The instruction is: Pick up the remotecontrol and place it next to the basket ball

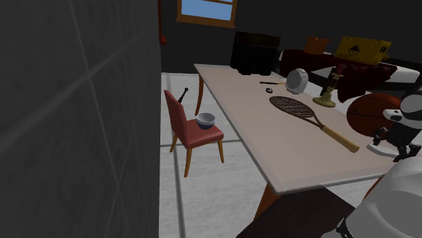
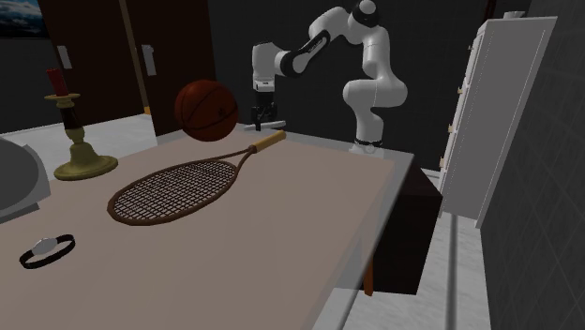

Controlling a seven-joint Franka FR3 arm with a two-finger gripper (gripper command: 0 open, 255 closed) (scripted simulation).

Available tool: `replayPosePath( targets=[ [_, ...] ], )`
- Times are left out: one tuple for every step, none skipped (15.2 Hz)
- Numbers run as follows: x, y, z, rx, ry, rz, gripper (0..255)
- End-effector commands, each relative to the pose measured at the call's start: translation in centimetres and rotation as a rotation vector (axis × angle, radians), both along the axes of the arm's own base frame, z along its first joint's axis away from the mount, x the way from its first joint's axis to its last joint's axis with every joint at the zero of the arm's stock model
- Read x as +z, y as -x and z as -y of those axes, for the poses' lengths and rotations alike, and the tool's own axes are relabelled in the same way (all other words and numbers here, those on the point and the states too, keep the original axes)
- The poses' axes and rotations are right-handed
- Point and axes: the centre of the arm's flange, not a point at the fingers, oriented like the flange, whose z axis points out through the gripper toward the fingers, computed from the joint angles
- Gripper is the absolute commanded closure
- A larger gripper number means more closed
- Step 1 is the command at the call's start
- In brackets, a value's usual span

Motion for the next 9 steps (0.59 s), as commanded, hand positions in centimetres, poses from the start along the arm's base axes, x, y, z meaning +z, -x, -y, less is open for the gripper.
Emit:
replayPosePath(
  targets=[
    [0.0,0.0,0.0,0.000,0.000,0.000,0],
    [1.3,0.0,-0.1,0.000,0.000,0.000,0],
    [2.7,0.0,-0.1,0.000,0.000,0.000,0],
    [4.0,0.0,-0.1,0.000,0.000,0.000,0],
    [5.0,0.1,-0.1,0.000,0.000,0.000,0],
    [5.0,0.1,-0.1,0.000,0.000,0.000,0],
    [5.0,0.1,-0.1,0.000,0.000,0.000,0],
    [5.0,0.1,-0.1,0.000,0.000,0.000,0],
    [5.0,0.1,-0.1,0.000,0.000,0.000,0]
  ],
)
